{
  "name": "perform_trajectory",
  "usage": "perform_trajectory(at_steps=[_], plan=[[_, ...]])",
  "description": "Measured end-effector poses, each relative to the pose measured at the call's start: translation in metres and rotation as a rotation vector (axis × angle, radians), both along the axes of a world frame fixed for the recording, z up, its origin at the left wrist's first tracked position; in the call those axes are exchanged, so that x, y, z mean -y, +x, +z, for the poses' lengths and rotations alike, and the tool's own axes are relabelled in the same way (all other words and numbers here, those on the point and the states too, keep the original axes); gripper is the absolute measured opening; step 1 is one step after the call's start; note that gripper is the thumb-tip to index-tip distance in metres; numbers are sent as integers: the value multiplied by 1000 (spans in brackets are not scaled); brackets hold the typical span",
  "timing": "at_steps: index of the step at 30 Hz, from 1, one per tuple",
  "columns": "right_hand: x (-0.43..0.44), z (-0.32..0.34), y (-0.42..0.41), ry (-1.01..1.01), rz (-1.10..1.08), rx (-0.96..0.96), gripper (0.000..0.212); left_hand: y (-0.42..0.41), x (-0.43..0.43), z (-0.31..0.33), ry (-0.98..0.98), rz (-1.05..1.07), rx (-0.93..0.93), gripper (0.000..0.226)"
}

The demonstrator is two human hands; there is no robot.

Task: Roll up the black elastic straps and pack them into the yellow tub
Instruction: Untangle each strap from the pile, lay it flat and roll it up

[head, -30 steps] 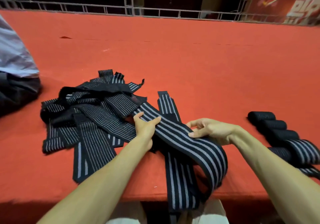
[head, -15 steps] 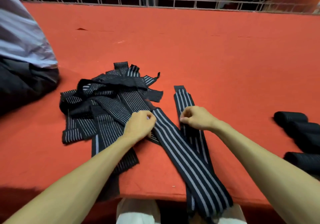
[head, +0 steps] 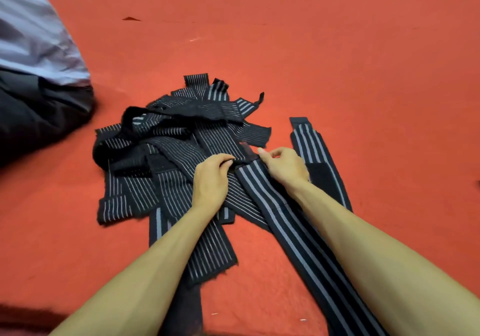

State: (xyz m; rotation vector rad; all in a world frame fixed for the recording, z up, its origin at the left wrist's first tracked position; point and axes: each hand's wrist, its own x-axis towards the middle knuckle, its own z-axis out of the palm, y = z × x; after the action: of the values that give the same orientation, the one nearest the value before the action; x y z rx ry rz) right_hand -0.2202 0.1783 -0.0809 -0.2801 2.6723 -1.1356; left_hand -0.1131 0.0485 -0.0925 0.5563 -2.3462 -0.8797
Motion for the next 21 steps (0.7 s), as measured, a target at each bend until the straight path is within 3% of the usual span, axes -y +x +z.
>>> perform_trajectory(at_steps=[6,16,21], plan=[[-4,-11,6,-38,-15,-136,32,0,1,3,182,159,-84,19],[-9,-11,5,-123,-17,-130,33,0,3,4,395,407,-139,24],[-12,-8,6,-201,-15,-112,25,2,-7,2,160,41,-59,21]])
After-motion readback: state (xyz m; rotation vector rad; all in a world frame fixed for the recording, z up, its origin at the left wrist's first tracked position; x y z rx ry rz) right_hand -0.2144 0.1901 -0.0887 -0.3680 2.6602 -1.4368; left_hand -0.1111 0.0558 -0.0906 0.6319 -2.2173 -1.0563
